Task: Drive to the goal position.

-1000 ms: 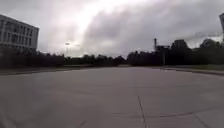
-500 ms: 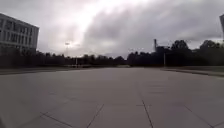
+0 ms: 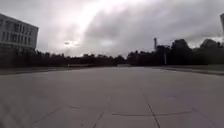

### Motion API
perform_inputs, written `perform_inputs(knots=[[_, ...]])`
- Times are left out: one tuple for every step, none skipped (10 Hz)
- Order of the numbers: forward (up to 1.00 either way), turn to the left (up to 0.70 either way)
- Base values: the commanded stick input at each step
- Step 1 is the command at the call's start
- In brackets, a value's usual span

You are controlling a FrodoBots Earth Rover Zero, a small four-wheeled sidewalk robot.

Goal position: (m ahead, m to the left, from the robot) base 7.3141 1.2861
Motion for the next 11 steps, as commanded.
perform_inputs(knots=[[0.7,0.0],[0.7,0.0],[0.7,0.0],[0.7,0.0],[0.7,0.0],[0.7,0.0],[0.7,0.0],[0.7,0.0],[0.7,0.0],[0.7,0.0],[0.7,0.0]])
